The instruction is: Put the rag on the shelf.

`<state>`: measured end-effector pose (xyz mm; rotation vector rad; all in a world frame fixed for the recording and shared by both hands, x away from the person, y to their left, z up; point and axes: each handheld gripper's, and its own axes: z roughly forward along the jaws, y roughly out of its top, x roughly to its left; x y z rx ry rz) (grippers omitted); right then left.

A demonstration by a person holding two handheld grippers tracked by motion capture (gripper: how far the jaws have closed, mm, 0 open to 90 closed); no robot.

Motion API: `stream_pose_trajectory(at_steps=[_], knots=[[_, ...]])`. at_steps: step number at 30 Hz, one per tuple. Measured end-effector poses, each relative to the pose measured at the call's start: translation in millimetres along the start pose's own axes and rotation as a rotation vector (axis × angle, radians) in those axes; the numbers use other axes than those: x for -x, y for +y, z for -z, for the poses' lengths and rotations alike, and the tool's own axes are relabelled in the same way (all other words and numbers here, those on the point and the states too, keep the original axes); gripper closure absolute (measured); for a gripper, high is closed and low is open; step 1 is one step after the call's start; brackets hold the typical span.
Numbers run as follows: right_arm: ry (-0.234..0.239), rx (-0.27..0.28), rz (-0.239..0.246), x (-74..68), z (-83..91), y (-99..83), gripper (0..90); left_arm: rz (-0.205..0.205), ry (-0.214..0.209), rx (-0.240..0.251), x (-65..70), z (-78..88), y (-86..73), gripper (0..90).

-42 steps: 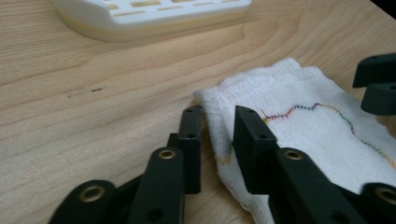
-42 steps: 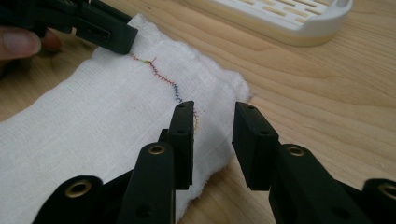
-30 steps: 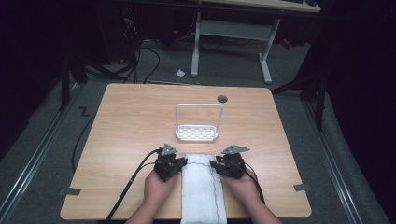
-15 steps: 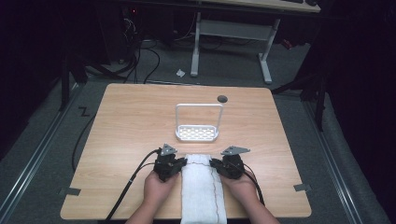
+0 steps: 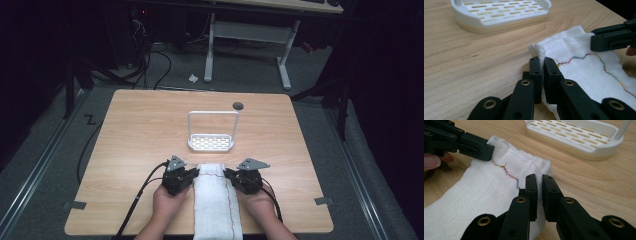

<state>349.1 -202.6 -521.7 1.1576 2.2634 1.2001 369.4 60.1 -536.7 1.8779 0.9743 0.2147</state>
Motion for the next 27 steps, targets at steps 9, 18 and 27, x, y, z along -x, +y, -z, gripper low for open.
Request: stream_pose_trajectory(at_steps=[9,18,27], knots=[[-0.015,0.062,0.033,-7.6,8.4,6.1,83.9,0.025,-0.016,0.068,0.4,12.0,3.1,86.2],[-0.031,0.143,0.075,-16.2,26.2,20.3,83.9,0.001,-0.008,0.153,11.3,33.7,19.9,86.3],[-0.051,0.219,0.124,-22.0,43.1,41.2,83.9,-0.052,0.013,0.230,23.0,56.1,42.7,86.3]])
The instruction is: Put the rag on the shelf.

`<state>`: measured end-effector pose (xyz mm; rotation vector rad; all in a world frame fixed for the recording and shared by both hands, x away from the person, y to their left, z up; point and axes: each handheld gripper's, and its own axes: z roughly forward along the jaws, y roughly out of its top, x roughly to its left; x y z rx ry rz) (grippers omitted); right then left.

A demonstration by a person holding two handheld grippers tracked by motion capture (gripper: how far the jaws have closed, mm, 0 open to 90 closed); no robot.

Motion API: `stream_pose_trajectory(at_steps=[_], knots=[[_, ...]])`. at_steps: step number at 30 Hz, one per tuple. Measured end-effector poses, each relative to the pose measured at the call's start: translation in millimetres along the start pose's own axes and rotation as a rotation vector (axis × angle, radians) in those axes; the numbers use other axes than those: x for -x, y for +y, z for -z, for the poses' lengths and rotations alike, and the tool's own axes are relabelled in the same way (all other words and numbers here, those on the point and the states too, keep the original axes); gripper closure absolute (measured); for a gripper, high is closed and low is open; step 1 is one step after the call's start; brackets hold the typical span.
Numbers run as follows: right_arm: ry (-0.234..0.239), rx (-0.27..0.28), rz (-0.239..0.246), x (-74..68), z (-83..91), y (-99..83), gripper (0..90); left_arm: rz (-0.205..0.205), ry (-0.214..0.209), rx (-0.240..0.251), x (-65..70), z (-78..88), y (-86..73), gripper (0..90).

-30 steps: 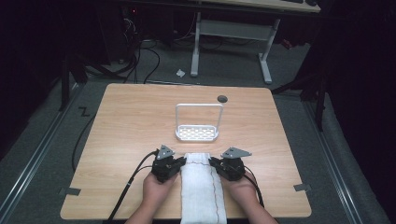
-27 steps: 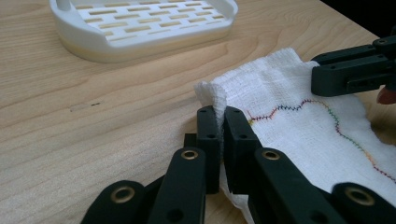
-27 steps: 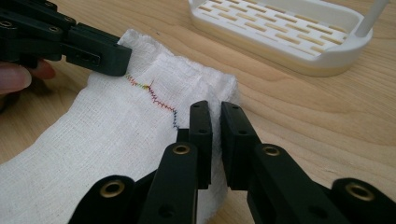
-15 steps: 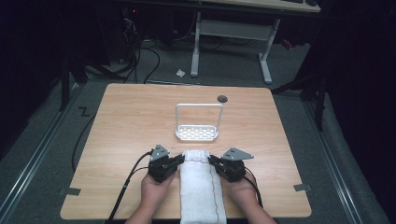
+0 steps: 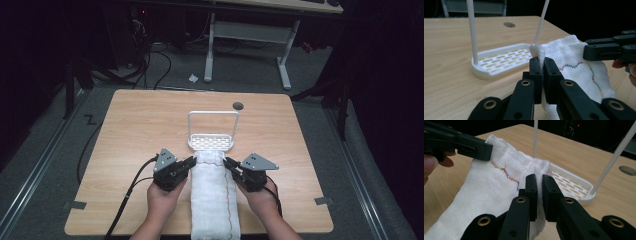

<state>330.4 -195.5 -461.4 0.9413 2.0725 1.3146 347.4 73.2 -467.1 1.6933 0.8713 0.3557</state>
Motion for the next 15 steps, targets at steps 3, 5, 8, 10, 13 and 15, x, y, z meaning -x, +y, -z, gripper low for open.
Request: stream_pose_trajectory(at_steps=[3,5,8,10,13,15], knots=[[-0.006,0.033,0.011,0.0,3.9,10.3,83.8,-0.011,0.009,0.023,1.2,5.2,9.5,86.3],[-0.009,0.053,0.008,0.6,5.4,17.7,83.9,-0.003,0.008,0.044,0.8,8.8,16.4,86.4],[-0.012,0.084,0.001,1.7,7.7,28.9,83.9,-0.011,0.010,0.069,0.5,14.1,27.8,86.4],[-0.014,0.104,0.002,1.8,9.6,36.5,83.8,-0.014,0.009,0.085,0.4,17.7,35.8,86.4],[-0.016,0.127,0.010,2.0,12.0,47.2,83.9,-0.017,0.012,0.108,0.4,22.5,47.4,86.5],[-0.017,0.141,0.010,2.0,13.5,54.0,83.9,-0.030,0.014,0.123,1.5,25.4,55.2,86.5]])
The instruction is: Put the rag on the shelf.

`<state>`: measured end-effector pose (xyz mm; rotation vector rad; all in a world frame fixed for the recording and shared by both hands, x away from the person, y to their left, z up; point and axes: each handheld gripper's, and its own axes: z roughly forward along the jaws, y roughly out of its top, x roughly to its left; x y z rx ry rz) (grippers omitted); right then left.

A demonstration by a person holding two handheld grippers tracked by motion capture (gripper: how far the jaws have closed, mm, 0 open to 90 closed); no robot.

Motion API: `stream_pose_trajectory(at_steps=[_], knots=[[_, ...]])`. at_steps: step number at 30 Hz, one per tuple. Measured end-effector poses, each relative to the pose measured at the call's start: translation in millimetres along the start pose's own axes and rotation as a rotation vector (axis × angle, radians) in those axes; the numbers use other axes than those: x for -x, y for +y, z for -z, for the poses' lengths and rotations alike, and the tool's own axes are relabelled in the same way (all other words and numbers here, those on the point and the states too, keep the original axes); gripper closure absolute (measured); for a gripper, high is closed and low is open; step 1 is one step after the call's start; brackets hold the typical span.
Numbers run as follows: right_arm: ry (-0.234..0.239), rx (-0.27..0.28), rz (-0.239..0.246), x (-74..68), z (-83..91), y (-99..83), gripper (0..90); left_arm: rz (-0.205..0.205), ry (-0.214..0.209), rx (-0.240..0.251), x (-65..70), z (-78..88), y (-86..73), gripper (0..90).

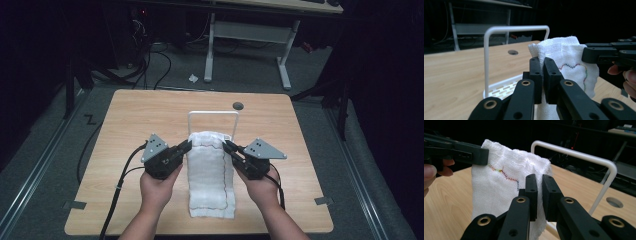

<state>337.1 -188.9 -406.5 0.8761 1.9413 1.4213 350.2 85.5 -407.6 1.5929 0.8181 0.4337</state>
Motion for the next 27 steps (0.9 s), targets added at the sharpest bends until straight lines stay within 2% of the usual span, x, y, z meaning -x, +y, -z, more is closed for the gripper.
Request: stream_pose_trajectory(at_steps=[3,12,27], knots=[[-0.004,0.020,0.011,0.4,0.7,10.1,83.9,-0.019,0.002,0.020,0.8,2.9,11.5,86.5],[-0.006,0.066,0.028,2.3,3.5,33.1,83.9,-0.044,0.003,0.069,1.8,7.4,35.3,86.6],[-0.027,0.099,0.021,14.8,4.7,50.7,83.9,-0.071,-0.001,0.088,2.6,2.2,55.6,86.6]])
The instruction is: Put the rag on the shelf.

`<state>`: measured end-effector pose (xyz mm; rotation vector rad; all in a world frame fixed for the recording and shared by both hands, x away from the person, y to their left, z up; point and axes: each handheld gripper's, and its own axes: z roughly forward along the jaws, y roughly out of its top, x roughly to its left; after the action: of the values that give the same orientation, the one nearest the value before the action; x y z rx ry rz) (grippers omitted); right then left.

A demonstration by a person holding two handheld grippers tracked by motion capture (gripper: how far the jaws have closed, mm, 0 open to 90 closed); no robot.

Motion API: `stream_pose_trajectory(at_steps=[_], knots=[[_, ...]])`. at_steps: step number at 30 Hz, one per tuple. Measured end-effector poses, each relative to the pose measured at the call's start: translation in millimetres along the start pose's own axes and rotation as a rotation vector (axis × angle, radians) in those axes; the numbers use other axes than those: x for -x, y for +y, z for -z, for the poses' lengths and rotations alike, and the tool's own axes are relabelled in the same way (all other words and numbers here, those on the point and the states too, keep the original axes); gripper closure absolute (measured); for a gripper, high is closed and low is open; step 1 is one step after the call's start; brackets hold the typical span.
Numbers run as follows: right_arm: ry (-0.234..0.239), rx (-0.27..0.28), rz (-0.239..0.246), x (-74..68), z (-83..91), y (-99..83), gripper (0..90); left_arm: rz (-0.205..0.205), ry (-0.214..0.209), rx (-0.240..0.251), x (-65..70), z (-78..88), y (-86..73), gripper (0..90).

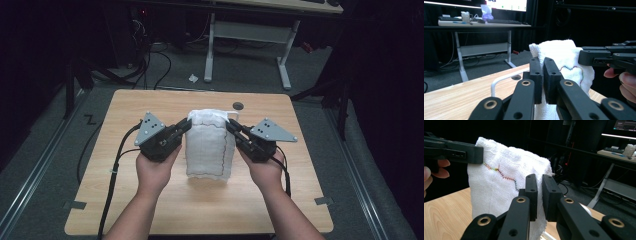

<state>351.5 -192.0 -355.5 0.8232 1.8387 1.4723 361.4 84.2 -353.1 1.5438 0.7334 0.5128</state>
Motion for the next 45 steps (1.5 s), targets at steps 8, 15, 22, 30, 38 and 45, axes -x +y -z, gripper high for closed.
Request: stream_pose_trajectory(at_steps=[8,15,22,30,38,45], knots=[[-0.001,0.010,-0.002,3.0,1.2,5.6,83.9,-0.008,-0.001,0.004,0.8,-1.3,5.3,86.6],[-0.003,0.011,0.004,5.2,1.7,11.4,84.0,-0.034,0.013,0.004,-1.2,-5.5,12.3,86.6],[-0.018,0.021,-0.008,15.0,-3.8,25.1,84.0,-0.069,0.025,0.002,-4.5,-14.8,29.8,86.7],[-0.039,0.026,-0.013,26.2,-16.8,40.8,84.0,-0.073,0.028,0.007,-18.6,-31.1,49.9,86.7],[-0.049,0.029,-0.017,38.2,-32.8,54.1,84.0,-0.062,0.042,0.016,-35.6,-48.4,61.9,86.7],[-0.070,0.022,-0.029,53.5,-47.8,58.8,84.0,-0.058,0.036,0.020,-45.7,-65.8,67.4,86.7]])
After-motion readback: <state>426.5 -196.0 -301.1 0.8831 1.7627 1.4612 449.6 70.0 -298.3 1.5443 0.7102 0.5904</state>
